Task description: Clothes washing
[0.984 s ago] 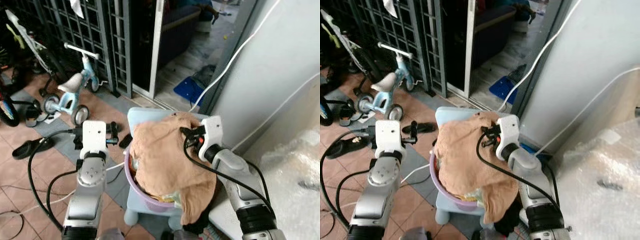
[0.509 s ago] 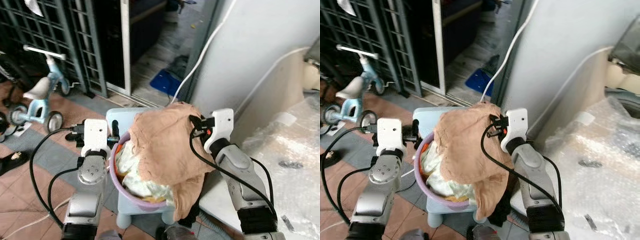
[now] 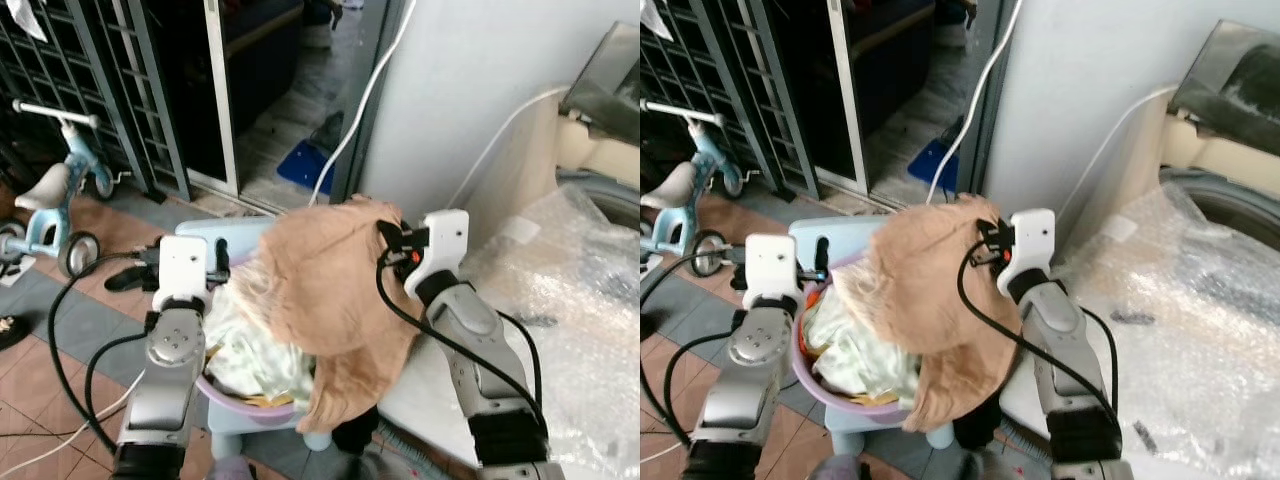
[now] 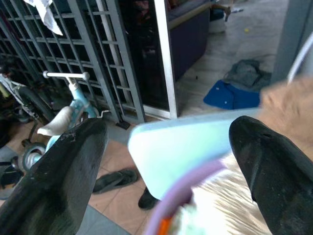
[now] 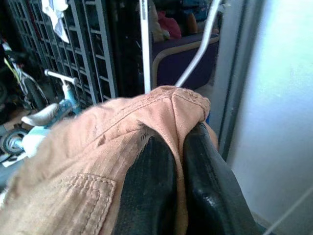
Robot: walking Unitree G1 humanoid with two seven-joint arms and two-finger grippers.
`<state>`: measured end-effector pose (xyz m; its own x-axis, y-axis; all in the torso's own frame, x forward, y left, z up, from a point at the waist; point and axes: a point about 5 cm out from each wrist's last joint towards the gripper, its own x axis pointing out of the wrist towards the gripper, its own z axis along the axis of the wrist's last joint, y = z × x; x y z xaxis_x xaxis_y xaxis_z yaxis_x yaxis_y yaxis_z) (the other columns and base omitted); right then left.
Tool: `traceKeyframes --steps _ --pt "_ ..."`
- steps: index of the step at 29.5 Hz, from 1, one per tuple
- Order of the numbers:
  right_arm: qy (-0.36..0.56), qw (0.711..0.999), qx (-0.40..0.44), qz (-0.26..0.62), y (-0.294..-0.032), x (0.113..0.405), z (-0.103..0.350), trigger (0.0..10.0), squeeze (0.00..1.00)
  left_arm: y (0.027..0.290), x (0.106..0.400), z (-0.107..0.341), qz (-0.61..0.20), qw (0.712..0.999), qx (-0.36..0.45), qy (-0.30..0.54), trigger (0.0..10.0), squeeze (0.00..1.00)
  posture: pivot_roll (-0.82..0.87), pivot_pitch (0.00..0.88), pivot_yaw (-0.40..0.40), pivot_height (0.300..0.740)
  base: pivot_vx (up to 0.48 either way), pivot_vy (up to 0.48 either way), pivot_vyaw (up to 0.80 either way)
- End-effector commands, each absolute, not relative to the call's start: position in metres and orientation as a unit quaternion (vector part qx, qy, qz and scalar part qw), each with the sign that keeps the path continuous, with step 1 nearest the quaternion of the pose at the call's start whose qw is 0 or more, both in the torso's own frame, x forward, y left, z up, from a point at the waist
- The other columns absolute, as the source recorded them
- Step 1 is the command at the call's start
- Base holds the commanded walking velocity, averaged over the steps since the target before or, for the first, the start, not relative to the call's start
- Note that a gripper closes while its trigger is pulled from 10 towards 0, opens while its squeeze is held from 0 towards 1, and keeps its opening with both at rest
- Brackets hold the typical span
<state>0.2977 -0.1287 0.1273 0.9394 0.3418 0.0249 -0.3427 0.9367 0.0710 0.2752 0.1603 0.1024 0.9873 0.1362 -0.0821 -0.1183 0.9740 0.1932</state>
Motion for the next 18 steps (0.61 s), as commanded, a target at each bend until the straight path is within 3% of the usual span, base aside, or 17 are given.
traceKeyframes --steps 1,11,18 --pt "-0.025 0.988 0.029 0.150 -0.139 0.297 0.134 10.0 0.00 0.154 0.276 0.105 0.050 0.993 0.096 0.044 10.0 0.00 0.02 0.000 -0.022 0.740 0.000 -0.300 -0.80" --pt "-0.060 0.987 0.011 0.147 -0.140 0.297 0.149 10.0 0.00 0.160 0.271 0.107 0.060 0.992 0.101 0.043 10.0 0.00 0.01 0.000 -0.020 0.740 0.000 -0.302 -0.75" --pt "-0.083 0.985 -0.010 0.151 -0.143 0.304 0.162 10.0 0.00 0.152 0.271 0.104 0.049 0.993 0.094 0.049 10.0 0.00 0.00 0.000 -0.016 0.740 0.000 -0.294 0.00"
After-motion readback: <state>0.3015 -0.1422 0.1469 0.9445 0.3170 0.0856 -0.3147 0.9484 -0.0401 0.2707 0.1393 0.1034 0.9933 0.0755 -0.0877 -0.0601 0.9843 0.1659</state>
